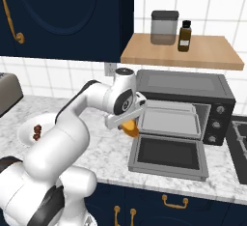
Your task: Pick up the kebab skewer and baguette bread, and place them inside the toaster oven. Close the toaster oven door and start by setting the timer.
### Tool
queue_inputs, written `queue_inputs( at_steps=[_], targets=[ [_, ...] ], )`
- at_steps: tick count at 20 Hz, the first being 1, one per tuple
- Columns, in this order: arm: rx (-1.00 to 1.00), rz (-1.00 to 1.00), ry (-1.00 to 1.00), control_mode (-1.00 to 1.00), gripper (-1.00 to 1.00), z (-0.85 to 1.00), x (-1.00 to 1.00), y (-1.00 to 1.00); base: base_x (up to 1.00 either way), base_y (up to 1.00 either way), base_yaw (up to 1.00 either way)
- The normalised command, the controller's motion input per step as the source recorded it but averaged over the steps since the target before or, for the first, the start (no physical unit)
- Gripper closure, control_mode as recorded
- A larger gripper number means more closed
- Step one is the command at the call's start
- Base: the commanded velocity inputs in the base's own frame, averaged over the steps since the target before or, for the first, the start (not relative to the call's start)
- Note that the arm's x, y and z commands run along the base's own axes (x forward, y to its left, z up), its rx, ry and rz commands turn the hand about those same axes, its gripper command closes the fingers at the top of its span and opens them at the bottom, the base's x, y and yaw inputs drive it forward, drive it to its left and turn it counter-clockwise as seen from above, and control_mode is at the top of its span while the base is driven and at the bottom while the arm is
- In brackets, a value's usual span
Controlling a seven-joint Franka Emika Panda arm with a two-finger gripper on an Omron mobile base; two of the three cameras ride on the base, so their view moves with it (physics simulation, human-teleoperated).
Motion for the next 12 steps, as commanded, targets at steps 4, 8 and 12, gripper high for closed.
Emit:
queue_inputs(
  at_steps=[4,8,12],
  targets=[
    [0.0,0.04,-0.17,-1.0,1.0,0.01,0.21,-0.9,0.0,0.0,0.0],
    [0.0,0.01,-0.17,-1.0,1.0,0.0,0.19,-0.57,0.0,0.0,0.0],
    [-0.01,0.01,-0.14,-1.0,1.0,0.0,0.48,0.0,0.0,0.0,0.0]
  ],
)
